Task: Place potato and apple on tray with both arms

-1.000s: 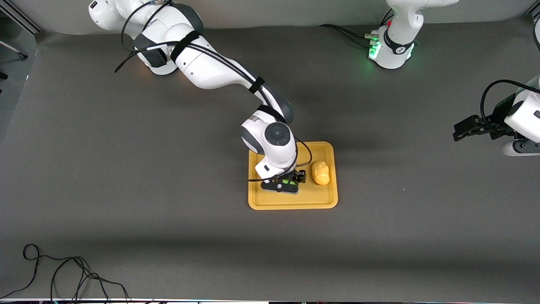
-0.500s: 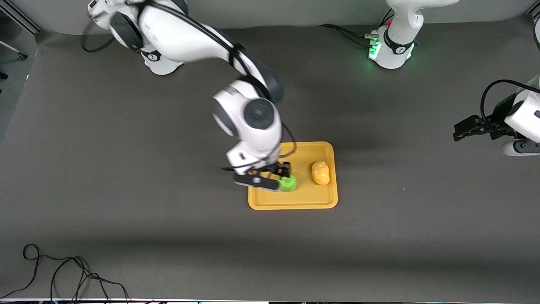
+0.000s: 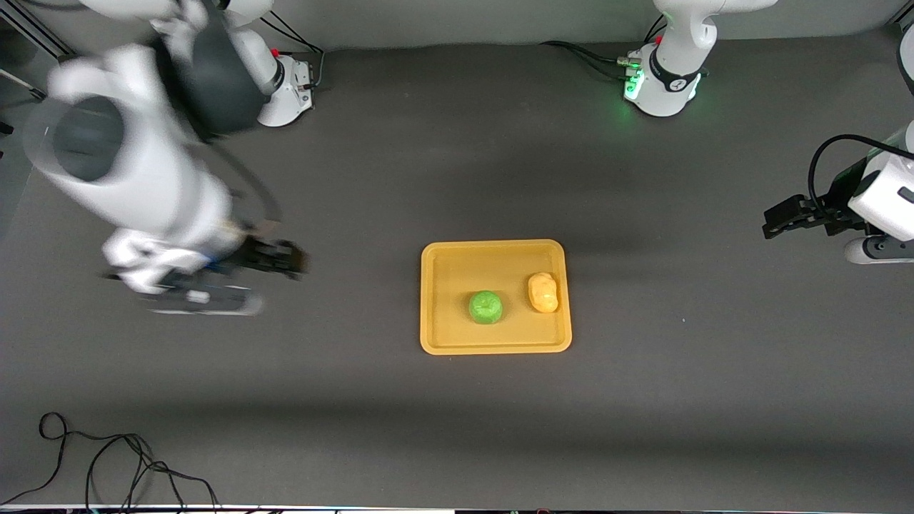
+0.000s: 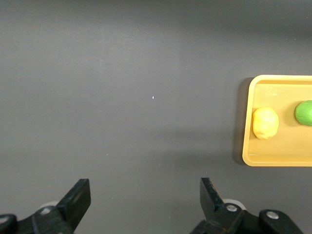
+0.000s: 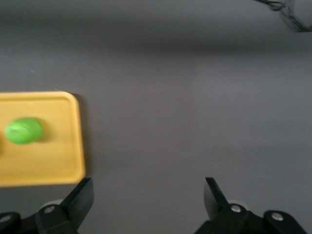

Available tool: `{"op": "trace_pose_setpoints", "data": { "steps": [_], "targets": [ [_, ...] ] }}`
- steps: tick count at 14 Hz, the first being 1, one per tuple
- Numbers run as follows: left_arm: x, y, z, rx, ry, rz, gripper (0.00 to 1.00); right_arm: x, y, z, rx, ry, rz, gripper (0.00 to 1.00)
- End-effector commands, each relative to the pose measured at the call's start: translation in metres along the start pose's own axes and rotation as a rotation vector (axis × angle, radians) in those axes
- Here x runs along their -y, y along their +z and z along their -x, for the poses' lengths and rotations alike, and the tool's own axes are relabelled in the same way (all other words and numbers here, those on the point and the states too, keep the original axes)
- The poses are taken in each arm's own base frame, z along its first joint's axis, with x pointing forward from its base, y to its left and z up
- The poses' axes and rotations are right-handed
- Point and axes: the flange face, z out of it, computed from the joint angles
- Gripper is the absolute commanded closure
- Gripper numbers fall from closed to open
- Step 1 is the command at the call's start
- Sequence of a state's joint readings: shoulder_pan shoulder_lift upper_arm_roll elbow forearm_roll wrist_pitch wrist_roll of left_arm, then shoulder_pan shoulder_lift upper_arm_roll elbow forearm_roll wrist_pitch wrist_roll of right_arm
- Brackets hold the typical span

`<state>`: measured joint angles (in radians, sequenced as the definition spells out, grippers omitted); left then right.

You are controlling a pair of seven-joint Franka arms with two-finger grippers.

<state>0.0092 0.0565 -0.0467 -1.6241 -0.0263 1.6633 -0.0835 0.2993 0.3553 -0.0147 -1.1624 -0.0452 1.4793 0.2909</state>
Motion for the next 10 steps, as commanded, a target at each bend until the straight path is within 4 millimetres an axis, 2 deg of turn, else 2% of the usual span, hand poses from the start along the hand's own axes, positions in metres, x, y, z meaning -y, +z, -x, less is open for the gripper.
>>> {"op": "trace_pose_setpoints", "data": {
  "steps": [1, 3, 6, 8, 10],
  "targets": [
    [-0.004, -0.004, -0.001, -0.009, -0.016, -0.009, 0.00, -0.097, -0.013, 0.042, 0.017, -0.068, -0.045, 0.00],
    [-0.002, -0.005, -0.001, -0.012, -0.017, -0.010, 0.00, -0.163, -0.020, 0.046, 0.009, -0.063, -0.072, 0.00],
    [0.005, -0.005, -0.002, -0.011, -0.015, -0.012, 0.00, -0.227, -0.015, 0.055, -0.008, -0.033, -0.072, 0.00],
    [0.004, -0.004, -0.002, -0.011, -0.014, -0.015, 0.00, -0.234, -0.002, 0.061, -0.019, -0.022, -0.068, 0.00],
    [0.006, -0.006, -0.003, -0.018, -0.015, -0.020, 0.00, -0.228, 0.005, 0.062, -0.019, -0.021, -0.061, 0.00]
  ]
}}
